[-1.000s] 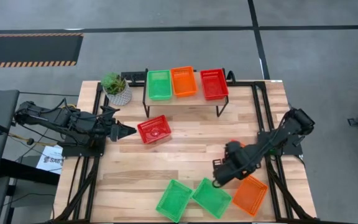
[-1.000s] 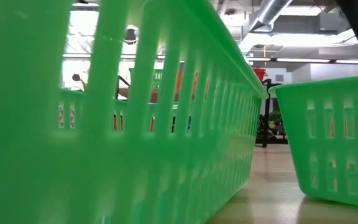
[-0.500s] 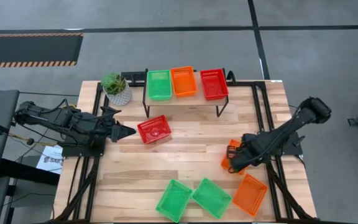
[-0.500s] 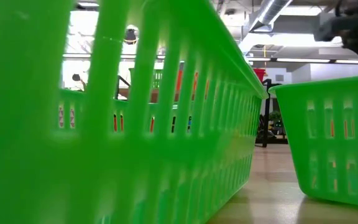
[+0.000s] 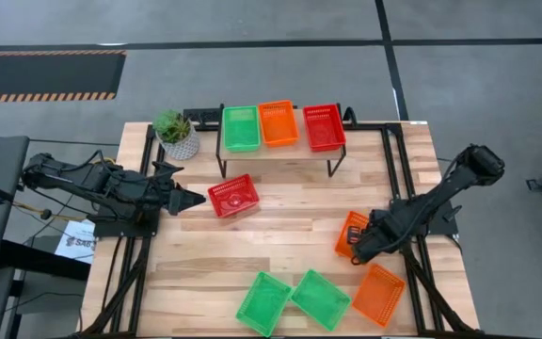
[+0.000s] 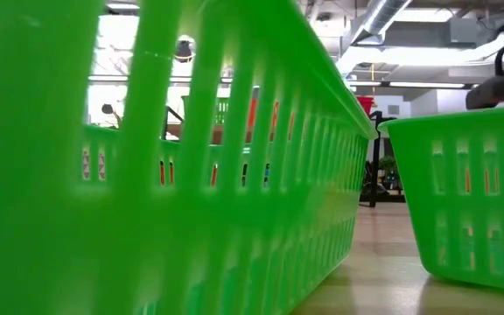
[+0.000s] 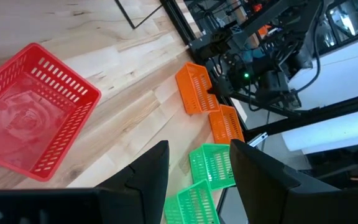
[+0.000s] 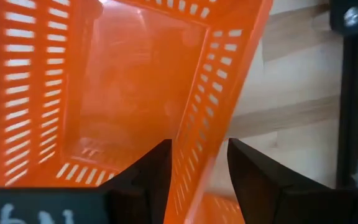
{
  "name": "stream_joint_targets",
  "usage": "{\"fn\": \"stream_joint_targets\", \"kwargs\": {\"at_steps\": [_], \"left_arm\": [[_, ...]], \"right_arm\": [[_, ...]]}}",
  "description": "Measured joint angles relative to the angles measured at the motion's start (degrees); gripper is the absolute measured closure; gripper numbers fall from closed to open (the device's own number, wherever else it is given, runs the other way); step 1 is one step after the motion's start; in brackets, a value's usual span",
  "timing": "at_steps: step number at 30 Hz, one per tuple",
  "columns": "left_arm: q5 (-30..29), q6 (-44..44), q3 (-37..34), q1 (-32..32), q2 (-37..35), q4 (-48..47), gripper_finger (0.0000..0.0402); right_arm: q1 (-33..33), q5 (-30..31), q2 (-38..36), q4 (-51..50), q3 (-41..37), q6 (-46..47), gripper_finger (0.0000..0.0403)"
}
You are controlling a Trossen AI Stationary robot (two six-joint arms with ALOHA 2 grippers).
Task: Stack baskets on shelf by color
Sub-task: Stack the top orange bin on top of the orange bin on the shelf
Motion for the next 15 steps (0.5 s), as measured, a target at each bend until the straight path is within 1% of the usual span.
{"fn": "stream_joint_targets", "kwargs": {"at_steps": [3,5,7,10,11,12,15], "left_arm": [[0.0,-0.48,0.0,0.0,-0.02,0.04,0.0244],[0.01,-0.48,0.0,0.0,-0.01,0.09,0.0244],[0.0,-0.51,0.0,0.0,-0.02,0.11,0.0244],[0.02,-0.5,0.0,0.0,-0.02,0.11,0.0244],[0.0,-0.5,0.0,0.0,-0.02,0.11,0.0244],[0.0,-0.48,0.0,0.0,-0.02,0.09,0.0244],[-0.07,-0.48,0.0,0.0,-0.02,0.09,0.0244]], "right_arm": [[-0.49,-0.29,-0.02,1.12,-0.89,0.09,0.023],[-1.07,-0.33,0.0,1.28,-0.9,0.09,0.025],[-1.62,-0.35,0.0,1.3,-0.9,0.08,0.0285],[-2.29,-0.31,0.0,0.98,-0.9,0.08,0.0362],[-2.3,-0.23,-0.02,0.97,-0.84,-0.41,0.038],[-2.47,-0.14,-0.02,0.94,-0.81,-0.84,0.0386],[-3.03,0.02,-0.02,0.86,-0.79,-1.22,0.0381]]}}
